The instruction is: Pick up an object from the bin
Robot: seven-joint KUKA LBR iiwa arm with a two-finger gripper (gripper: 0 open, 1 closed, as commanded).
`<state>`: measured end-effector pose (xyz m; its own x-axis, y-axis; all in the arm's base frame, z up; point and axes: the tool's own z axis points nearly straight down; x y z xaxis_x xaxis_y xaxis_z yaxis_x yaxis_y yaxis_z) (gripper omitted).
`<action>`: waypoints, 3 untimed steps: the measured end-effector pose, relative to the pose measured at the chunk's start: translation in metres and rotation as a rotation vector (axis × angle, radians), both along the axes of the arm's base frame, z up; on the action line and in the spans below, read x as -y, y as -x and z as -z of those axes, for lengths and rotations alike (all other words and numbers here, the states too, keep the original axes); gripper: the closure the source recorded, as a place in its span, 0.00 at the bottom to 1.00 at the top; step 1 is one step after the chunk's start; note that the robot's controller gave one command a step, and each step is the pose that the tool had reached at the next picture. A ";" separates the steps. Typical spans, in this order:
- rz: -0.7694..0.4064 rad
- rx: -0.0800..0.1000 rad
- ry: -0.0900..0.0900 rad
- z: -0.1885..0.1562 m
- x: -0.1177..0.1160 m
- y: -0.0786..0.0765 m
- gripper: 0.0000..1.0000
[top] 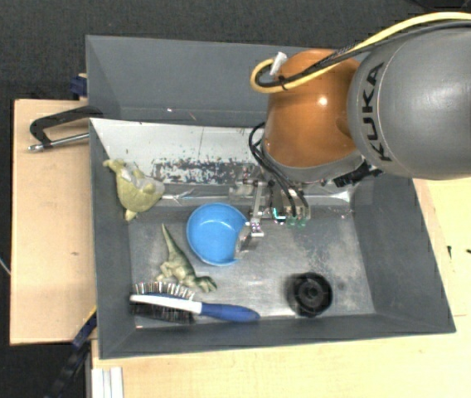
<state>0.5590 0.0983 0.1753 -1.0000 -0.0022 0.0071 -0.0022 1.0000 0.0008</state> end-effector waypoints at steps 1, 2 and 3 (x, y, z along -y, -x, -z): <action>-0.030 0.017 -0.003 0.082 -0.030 0.001 0.00; -0.051 0.018 -0.001 0.101 -0.056 0.000 0.00; -0.051 0.013 -0.001 0.099 -0.056 -0.002 0.00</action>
Offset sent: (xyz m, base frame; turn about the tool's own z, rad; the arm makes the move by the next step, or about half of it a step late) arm -0.0049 0.0352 -0.1053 -0.0330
